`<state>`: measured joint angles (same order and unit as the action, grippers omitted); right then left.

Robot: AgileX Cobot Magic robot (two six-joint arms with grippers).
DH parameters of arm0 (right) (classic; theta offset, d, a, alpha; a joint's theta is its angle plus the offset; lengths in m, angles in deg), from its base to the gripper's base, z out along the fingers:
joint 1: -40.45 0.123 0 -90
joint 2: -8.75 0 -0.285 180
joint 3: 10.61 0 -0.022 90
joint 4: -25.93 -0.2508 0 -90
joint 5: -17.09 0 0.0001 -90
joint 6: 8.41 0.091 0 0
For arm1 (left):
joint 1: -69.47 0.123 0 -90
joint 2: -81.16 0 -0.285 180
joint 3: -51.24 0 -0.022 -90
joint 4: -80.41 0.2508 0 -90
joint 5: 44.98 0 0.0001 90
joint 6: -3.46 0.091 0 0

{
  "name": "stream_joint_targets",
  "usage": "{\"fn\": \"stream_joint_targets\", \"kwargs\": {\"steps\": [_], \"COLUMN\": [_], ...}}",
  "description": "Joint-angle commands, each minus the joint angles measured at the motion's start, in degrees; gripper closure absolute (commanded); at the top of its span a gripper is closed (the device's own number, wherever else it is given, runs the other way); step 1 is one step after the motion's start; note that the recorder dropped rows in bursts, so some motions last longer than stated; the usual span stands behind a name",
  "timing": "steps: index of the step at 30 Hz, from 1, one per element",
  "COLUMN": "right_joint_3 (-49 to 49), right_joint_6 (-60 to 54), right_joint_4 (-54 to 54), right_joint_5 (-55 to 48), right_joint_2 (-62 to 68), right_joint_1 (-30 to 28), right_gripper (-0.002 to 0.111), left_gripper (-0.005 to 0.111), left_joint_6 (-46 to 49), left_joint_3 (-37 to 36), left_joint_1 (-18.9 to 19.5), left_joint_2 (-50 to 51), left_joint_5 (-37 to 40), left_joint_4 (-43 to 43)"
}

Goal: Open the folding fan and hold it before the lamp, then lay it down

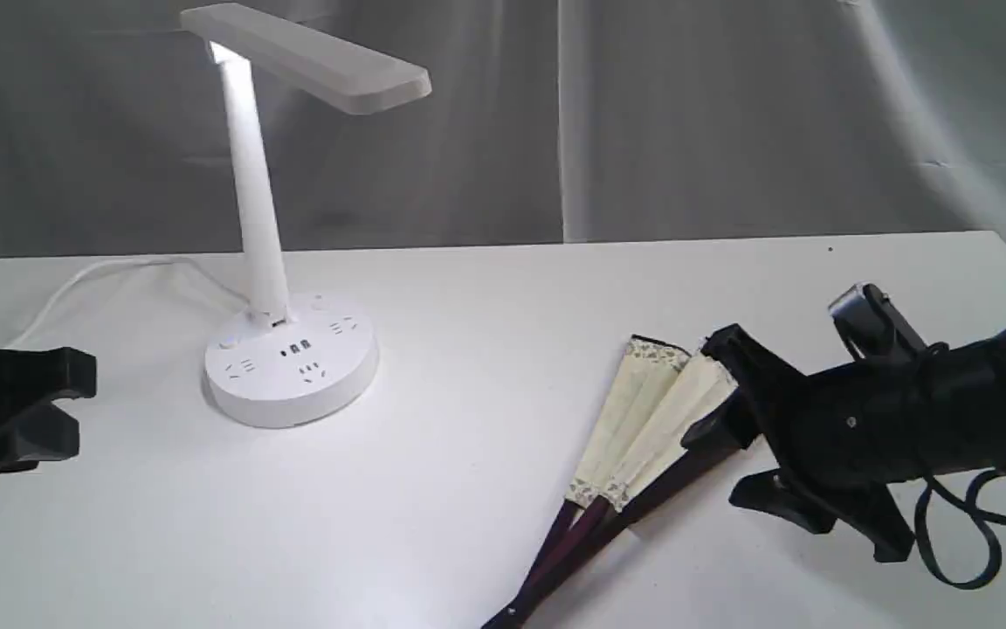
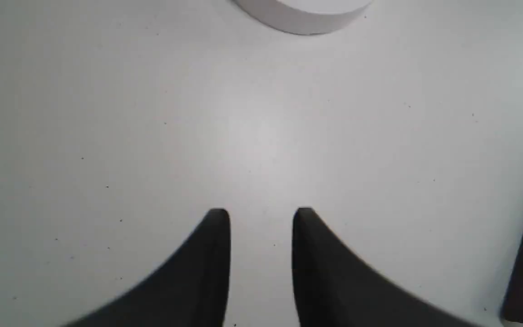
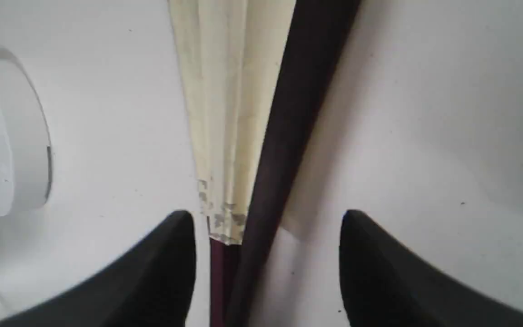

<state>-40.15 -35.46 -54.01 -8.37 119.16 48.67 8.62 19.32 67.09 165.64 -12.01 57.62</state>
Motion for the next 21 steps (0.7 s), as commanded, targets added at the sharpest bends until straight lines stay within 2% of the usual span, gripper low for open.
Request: {"fn": "stream_joint_targets", "kwargs": {"steps": [1,7,9,21], "right_joint_3": [-0.3,-0.3,-0.1,0.9], "right_joint_6": [-4.8,-17.9,-20.6,-20.5], "right_joint_4": [-5.4,-19.7,-20.0,-20.0], "right_joint_5": [-1.4,-7.7,-9.5,-8.7], "right_joint_2": [1.9,7.8,9.7,13.6], "right_joint_1": [0.0,0.0,0.0,0.0], "right_gripper": [0.06,0.06,0.06,0.063], "left_gripper": [0.082,0.082,0.082,0.082], "left_joint_6": [-0.1,-0.1,-0.1,-0.1], "left_joint_3": [0.3,0.3,0.3,0.3], "left_joint_1": [0.2,0.2,0.2,0.2], "left_joint_2": [0.1,0.1,0.1,0.1], "left_joint_5": [-0.4,-0.9,-0.9,-1.0], "left_joint_4": [-0.7,-0.7,-0.7,-0.7]}}
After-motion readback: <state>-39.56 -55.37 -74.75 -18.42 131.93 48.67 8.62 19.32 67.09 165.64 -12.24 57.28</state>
